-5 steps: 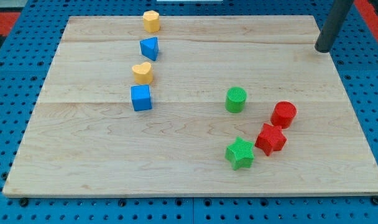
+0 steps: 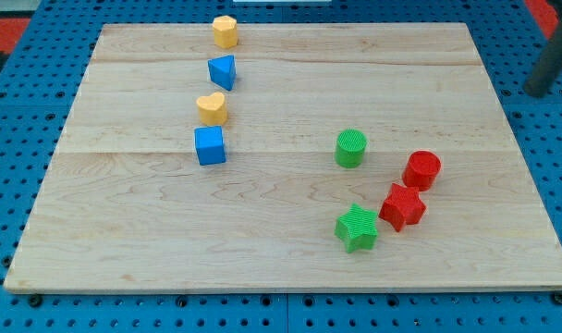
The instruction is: Move the red star below the green circle
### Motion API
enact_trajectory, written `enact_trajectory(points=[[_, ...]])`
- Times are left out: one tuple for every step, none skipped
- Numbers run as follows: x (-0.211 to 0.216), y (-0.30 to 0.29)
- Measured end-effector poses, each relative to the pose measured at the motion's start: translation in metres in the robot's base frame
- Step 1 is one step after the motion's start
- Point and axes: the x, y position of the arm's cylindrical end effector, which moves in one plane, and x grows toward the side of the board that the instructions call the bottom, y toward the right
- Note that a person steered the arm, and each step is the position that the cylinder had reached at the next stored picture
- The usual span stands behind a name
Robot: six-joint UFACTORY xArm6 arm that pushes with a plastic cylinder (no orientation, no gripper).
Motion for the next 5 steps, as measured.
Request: enact_trajectory(points=[[0.102, -0.040], [0.127, -0.132], [0.190, -0.202], [0.161, -0.235], [0.131, -0.235]])
